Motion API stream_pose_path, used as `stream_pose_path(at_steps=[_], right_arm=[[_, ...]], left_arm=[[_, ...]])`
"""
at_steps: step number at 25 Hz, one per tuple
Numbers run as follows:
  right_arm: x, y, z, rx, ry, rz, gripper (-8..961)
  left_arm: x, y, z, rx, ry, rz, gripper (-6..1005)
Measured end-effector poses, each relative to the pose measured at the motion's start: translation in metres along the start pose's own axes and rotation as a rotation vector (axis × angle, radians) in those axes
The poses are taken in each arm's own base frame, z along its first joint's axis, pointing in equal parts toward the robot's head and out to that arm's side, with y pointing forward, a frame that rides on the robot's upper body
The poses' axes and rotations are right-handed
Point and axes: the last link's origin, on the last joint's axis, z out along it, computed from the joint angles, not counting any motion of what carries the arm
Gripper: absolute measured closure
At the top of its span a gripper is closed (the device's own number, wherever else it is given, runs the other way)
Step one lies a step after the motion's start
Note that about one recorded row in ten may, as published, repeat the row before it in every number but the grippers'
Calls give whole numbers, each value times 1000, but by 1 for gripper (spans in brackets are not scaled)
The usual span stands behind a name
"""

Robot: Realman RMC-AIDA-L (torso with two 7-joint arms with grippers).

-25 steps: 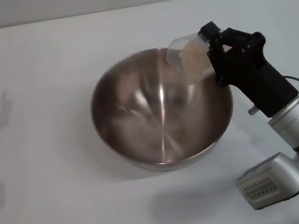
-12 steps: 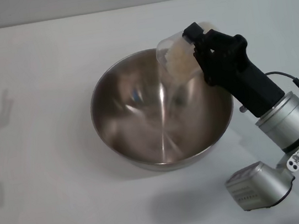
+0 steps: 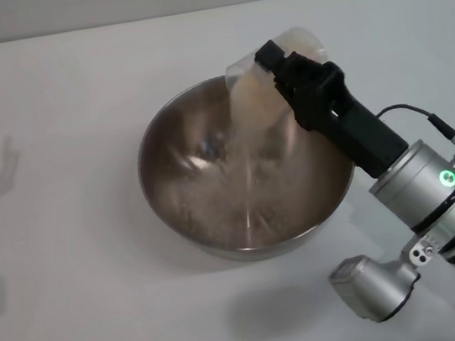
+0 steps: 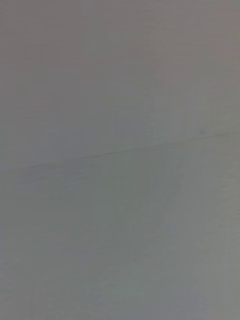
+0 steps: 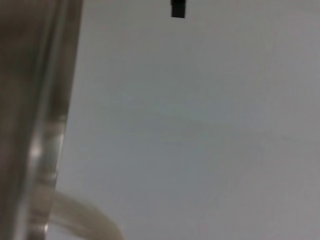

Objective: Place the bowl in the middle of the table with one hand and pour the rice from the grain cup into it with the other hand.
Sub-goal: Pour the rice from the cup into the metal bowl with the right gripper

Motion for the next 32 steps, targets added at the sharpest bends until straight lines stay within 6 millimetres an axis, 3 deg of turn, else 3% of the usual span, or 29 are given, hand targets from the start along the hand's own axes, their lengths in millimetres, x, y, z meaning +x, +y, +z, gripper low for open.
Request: stream_pose_path(at_steps=[32], right_arm=[[-37,7,3,-59,-149,-566,947]], left_arm=[[-1,3,-3,-20,-6,-1,186]])
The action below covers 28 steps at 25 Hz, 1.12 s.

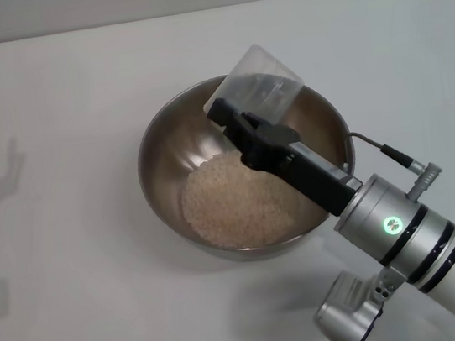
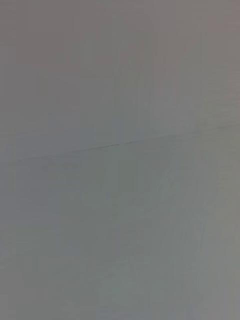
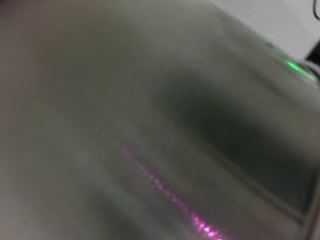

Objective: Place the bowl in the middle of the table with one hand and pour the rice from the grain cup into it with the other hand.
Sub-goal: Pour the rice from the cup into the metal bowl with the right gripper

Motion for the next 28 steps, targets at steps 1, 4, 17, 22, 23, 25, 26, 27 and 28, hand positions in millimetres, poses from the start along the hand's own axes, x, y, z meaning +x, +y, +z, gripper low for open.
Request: stream_pose_path(at_steps=[1,4,17,22,23,25,26,27,28], right_arm=[[0,0,0,1,-3,-10,947],[-1,-2,1,10,-9,-20,948],[0,-3,4,11,3,36,947],[7,-14,5,36,86,384,947],[7,-14,5,36,86,384,947],[10,-18,3,61,120,598,947],[10,-18,3,61,120,598,947],[13,-21,2,87,149,732,947],[16,-22,1,100,166,789,947]], left_arm=[[0,0,0,0,0,0,186],[0,0,0,0,0,0,186],[1,1,1,-1,3,-1,186],[1,1,1,-2,3,-1,186],[1,1,1,-2,4,-1,186],[1,1,1,-2,4,-1,186],[1,1,1,-2,4,-1,186],[1,1,1,-1,4,-1,186],[1,0,1,-1,4,-1,186]])
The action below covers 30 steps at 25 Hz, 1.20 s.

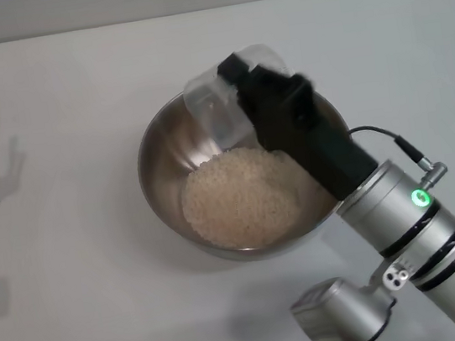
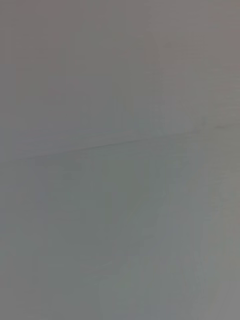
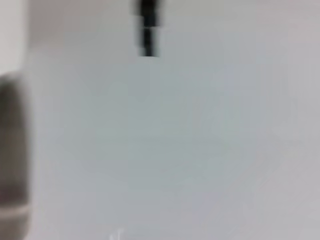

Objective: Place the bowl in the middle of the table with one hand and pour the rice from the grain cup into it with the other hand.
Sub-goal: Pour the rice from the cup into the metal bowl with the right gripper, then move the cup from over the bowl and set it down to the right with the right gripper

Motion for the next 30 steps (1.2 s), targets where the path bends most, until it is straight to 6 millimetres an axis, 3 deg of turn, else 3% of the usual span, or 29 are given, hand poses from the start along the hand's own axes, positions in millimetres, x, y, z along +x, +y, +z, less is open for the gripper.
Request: stream_pose_path(at_steps=[8,11,12,16,27,30], right_arm=[[12,-13,-3,97,112,347,948],[23,-18,-5,154,160,521,948],[33,-20,-7,188,184,650,948],[47,-19,-11,222,216,786,948],[133,5,-47,316,426,1278,947],[143,10,-51,298,448,1319,947]], left_arm=[[0,0,0,0,1,0,186],[0,0,1,0,1,0,186],[0,0,1,0,1,0,186],[0,0,1,-1,1,0,186],[0,0,-1,-2,-1,0,186],[0,0,0,-2,-1,0,186]])
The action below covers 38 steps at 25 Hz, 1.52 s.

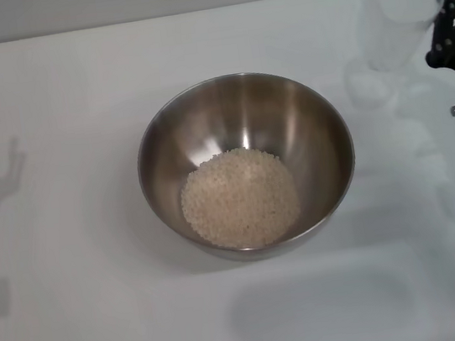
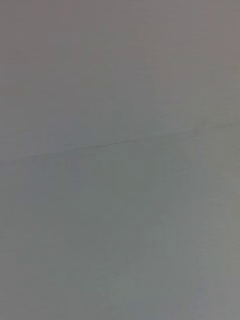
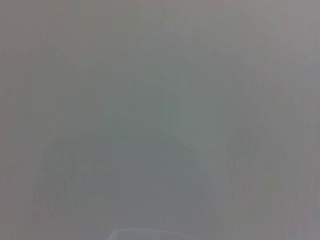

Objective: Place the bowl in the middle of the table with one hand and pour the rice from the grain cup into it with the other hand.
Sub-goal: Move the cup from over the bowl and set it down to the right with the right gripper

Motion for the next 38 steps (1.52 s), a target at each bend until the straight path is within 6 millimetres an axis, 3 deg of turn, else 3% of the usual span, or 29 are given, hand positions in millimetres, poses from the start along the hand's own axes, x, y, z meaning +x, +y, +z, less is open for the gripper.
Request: stream_pose_path(at_steps=[11,23,38], right_arm=[[27,-15,21,-11,194,-21,948],[34,9,44,-162,280,-89,948],[36,24,50,-256,305,-131,949]], left_arm=[[-1,1,5,0,-10,-1,186],[-3,0,5,-2,-18,2,187],[-3,2,4,-6,-18,-1,187]])
